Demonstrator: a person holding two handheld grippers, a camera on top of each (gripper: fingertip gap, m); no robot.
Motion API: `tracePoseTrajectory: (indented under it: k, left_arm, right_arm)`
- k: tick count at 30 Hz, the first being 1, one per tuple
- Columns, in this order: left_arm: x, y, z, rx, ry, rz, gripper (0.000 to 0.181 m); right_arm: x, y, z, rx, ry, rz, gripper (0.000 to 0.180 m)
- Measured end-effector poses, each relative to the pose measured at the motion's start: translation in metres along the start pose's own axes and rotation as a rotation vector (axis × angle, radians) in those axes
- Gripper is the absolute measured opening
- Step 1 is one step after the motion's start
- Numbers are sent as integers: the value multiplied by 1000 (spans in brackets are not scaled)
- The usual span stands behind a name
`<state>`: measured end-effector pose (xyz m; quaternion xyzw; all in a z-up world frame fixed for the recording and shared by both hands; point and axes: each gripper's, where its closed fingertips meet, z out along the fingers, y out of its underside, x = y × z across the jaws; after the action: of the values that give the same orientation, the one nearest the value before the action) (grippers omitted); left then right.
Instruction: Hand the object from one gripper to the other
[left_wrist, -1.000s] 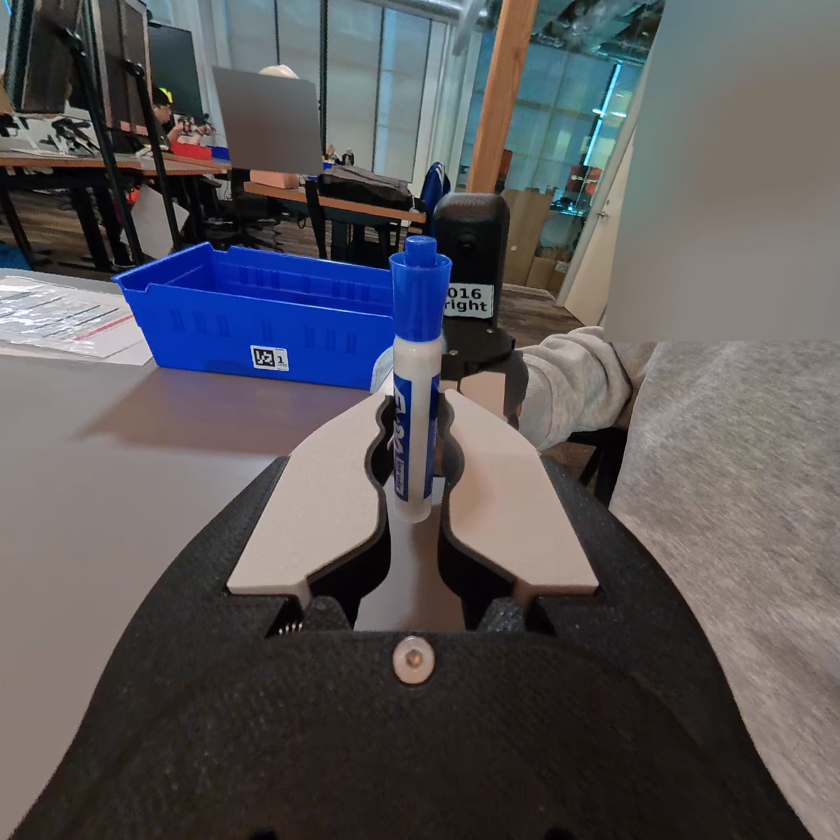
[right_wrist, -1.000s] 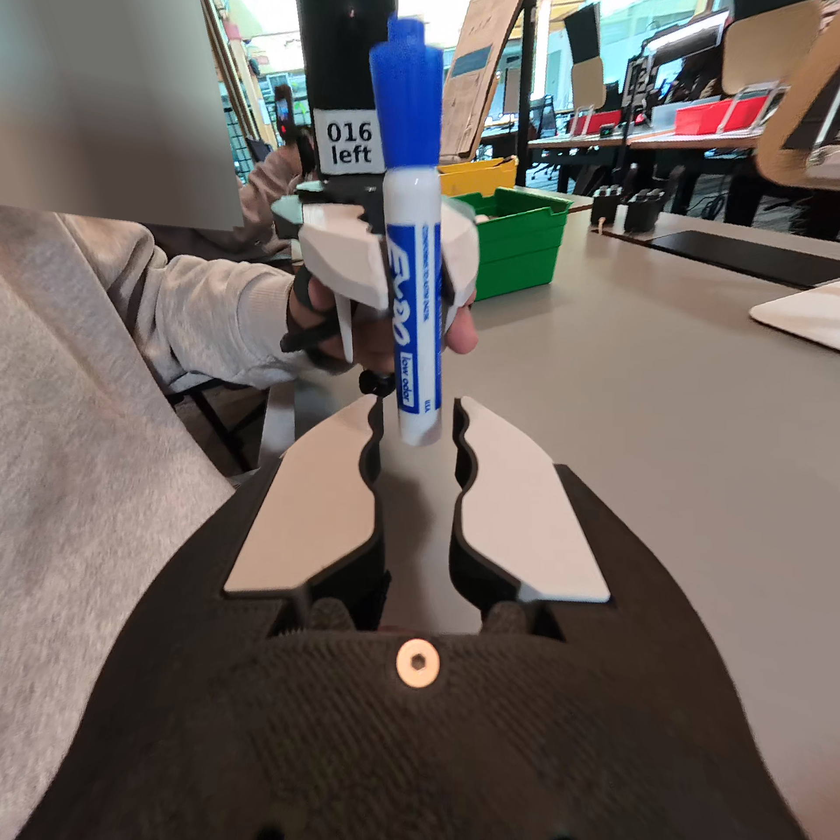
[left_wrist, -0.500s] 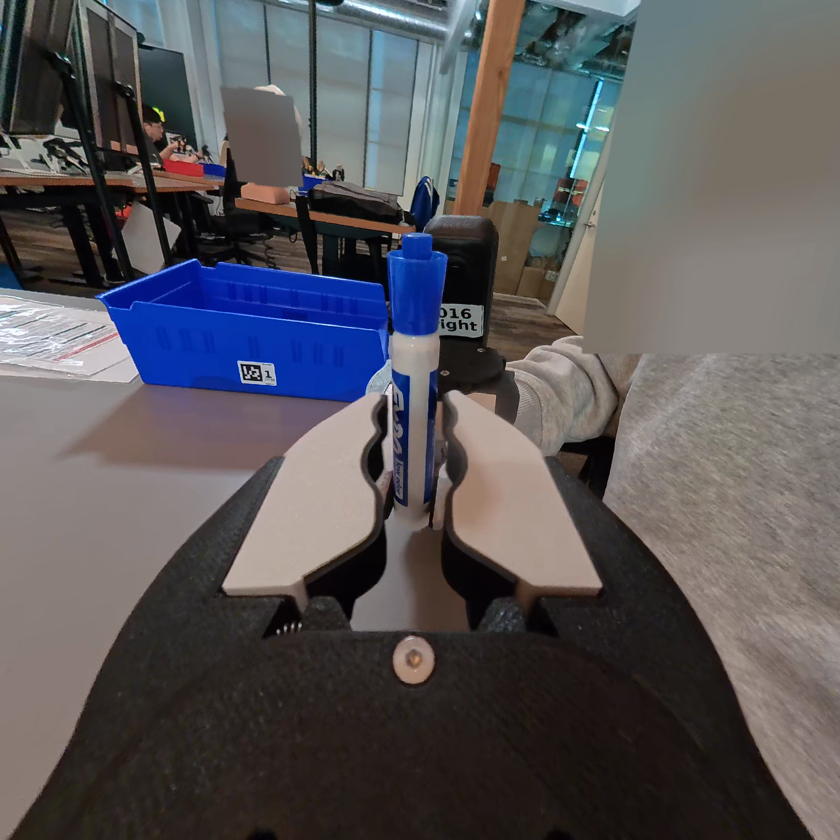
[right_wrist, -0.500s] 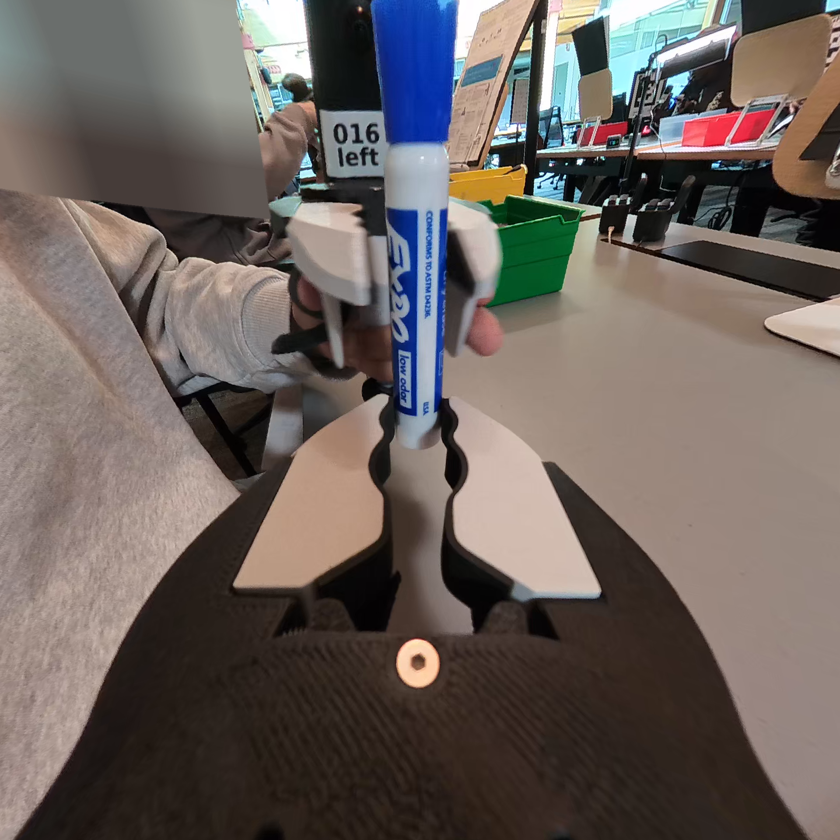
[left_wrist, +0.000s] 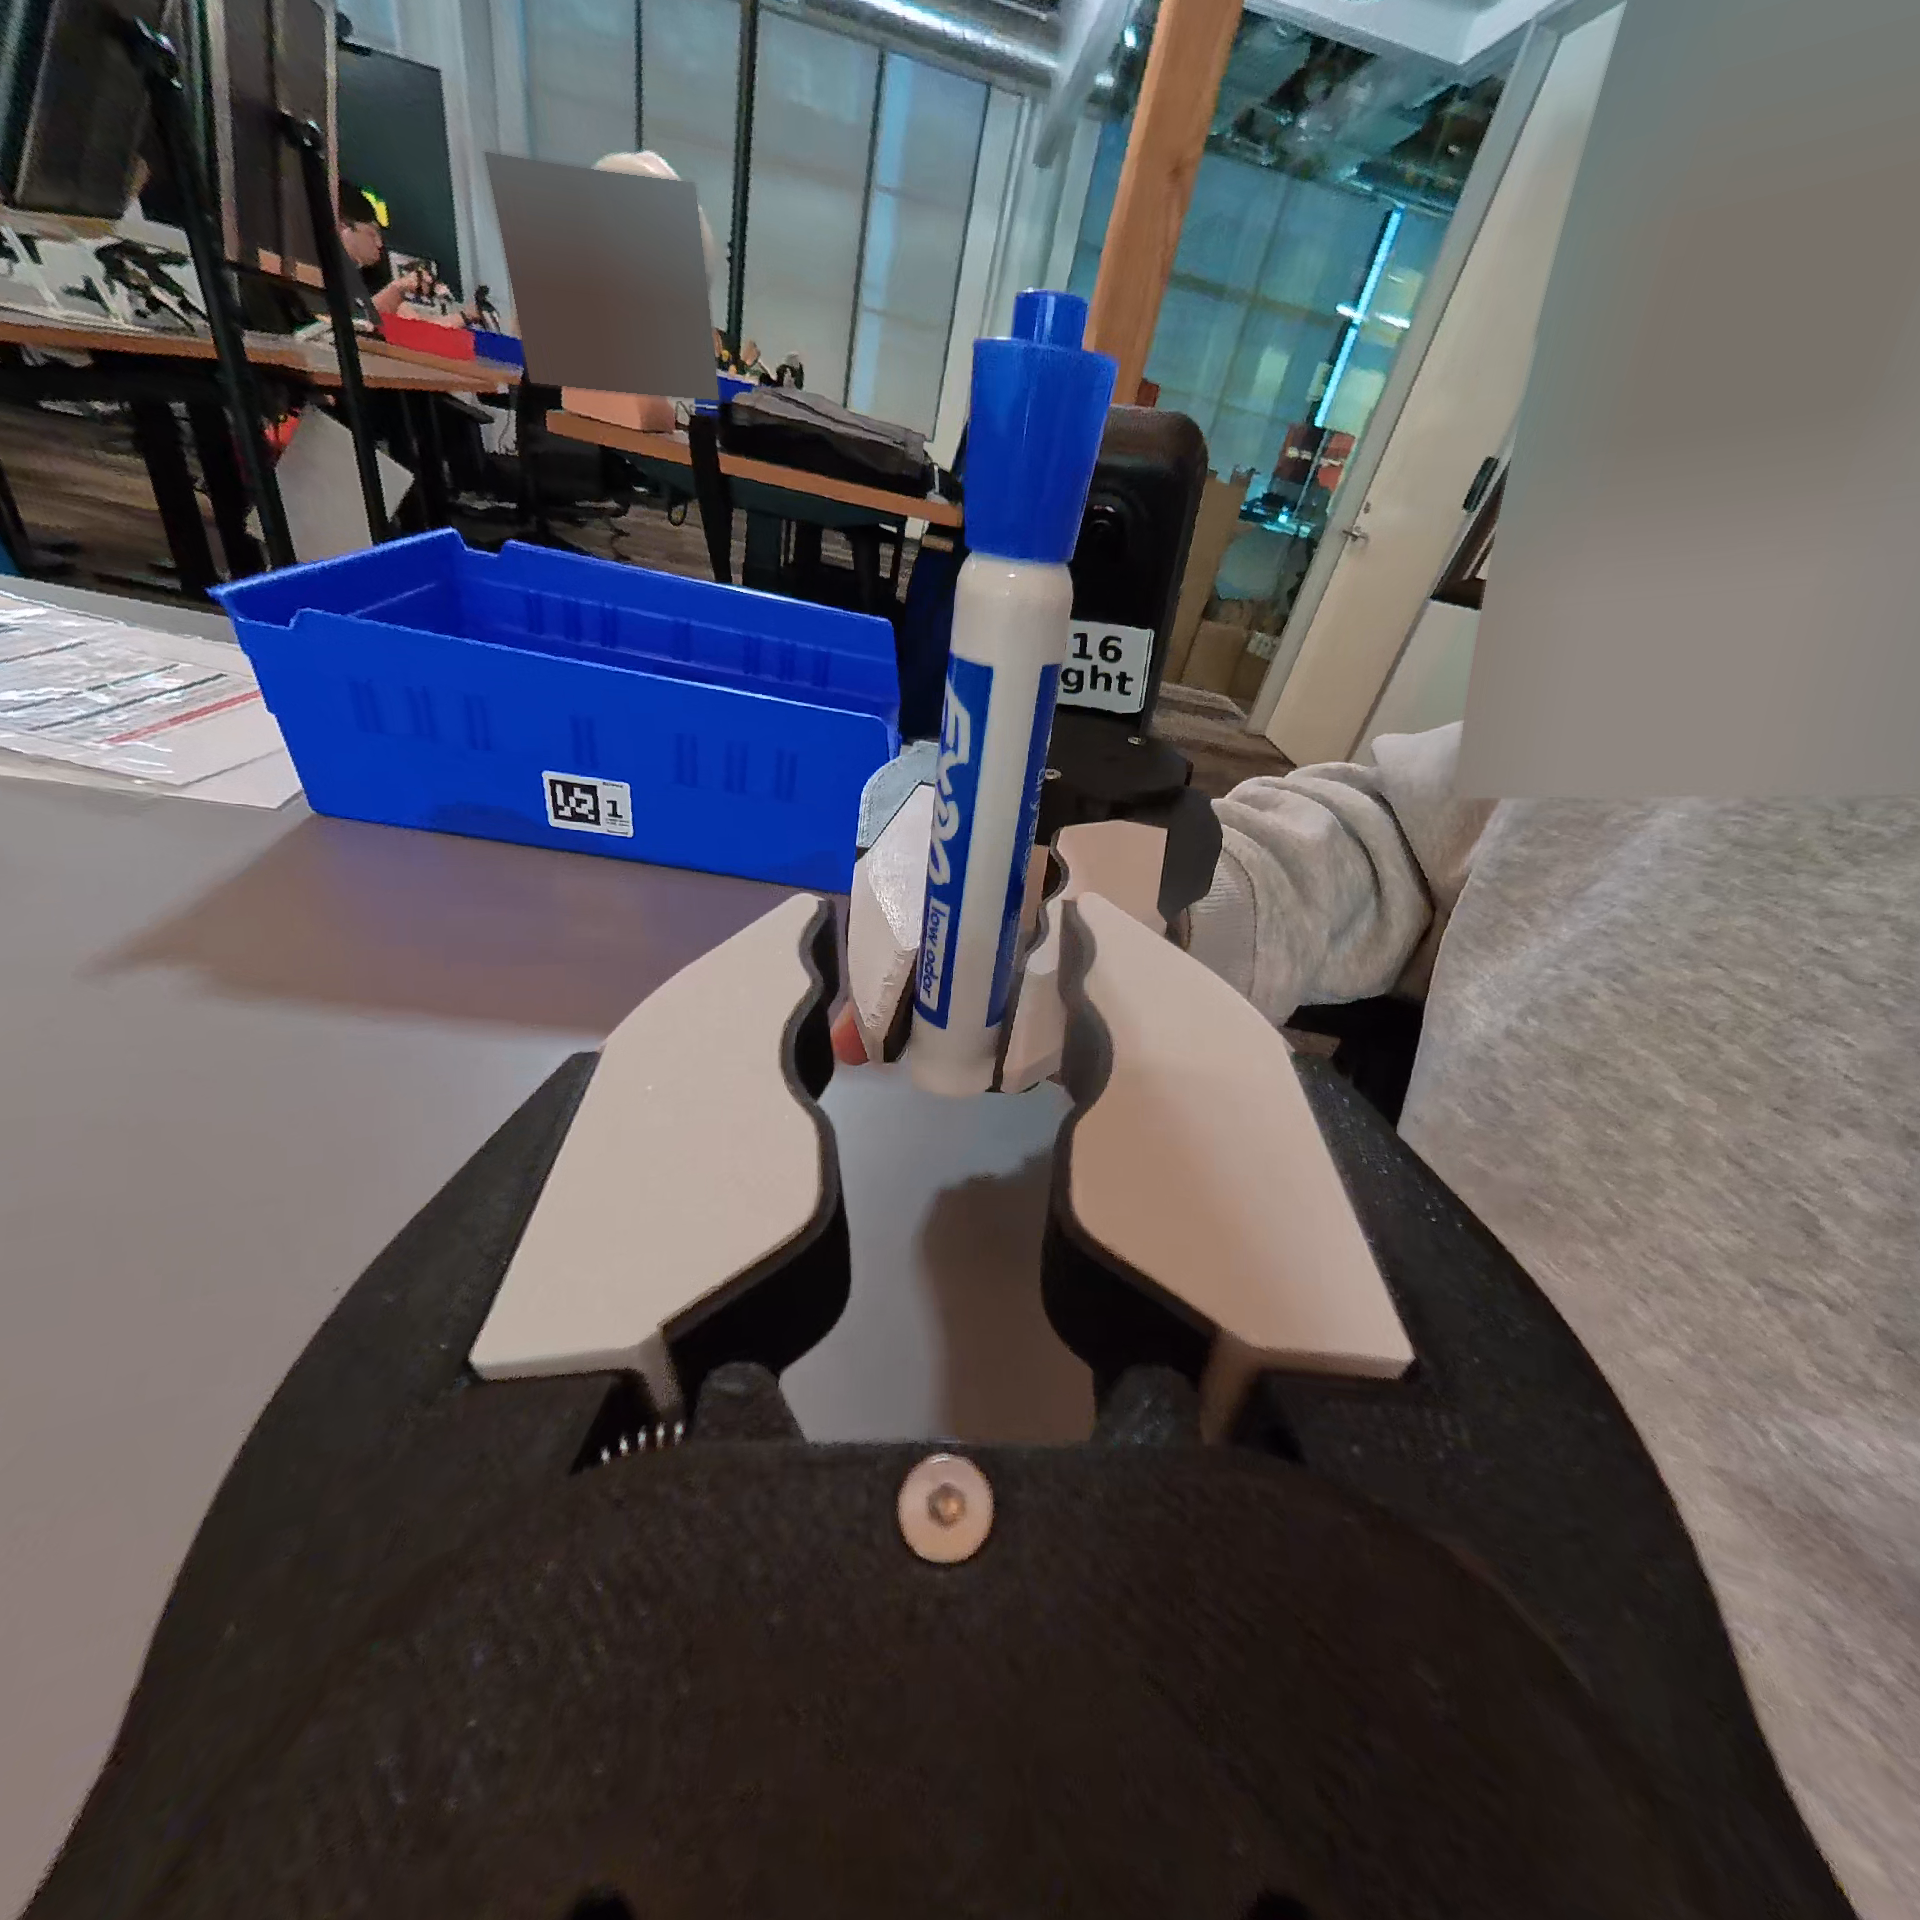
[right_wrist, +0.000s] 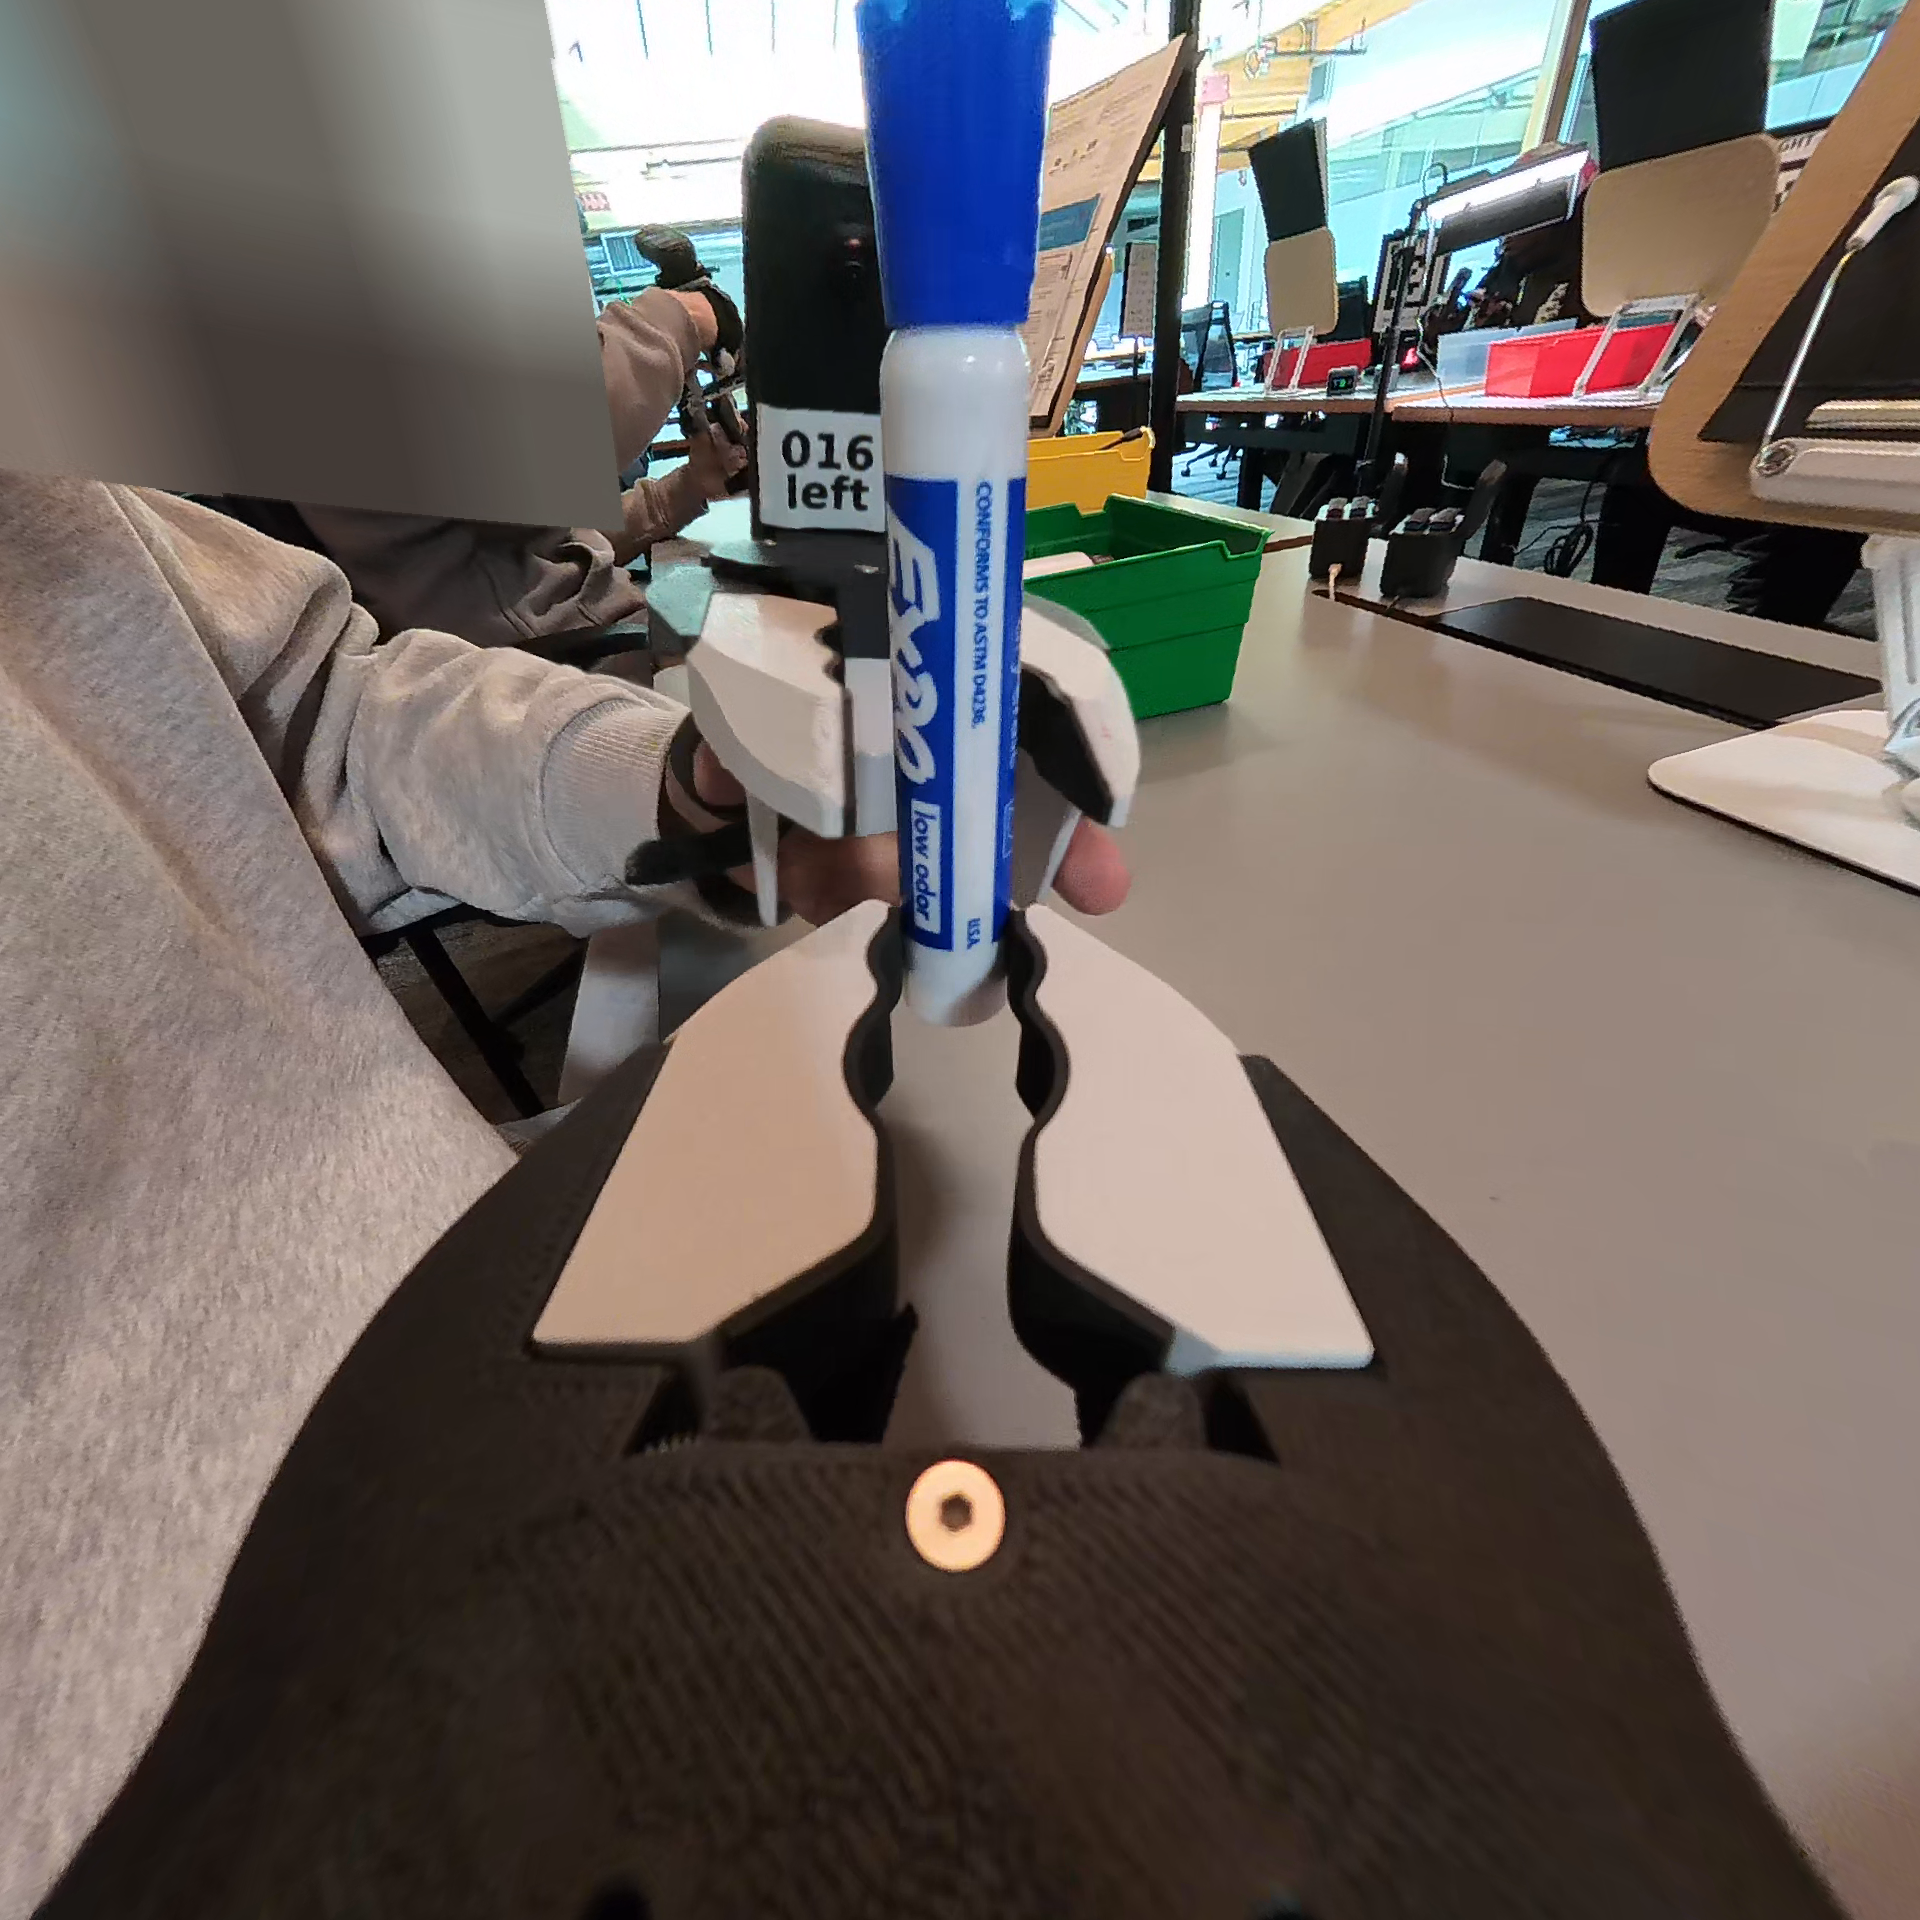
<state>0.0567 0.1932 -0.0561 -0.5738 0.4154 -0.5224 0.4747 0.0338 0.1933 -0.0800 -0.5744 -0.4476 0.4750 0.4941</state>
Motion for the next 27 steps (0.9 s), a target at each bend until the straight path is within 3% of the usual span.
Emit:
tracePoseTrajectory:
  k: [20, 27]
  left_arm:
    - [9, -9, -2, 90, 33, 11, 19]
    - [8, -7, -1, 73, 30, 21, 19]
  right_arm:
    - [-5, 11, 6, -43, -21, 0, 20]
    - [-5, 13, 7, -49, -23, 7, 20]
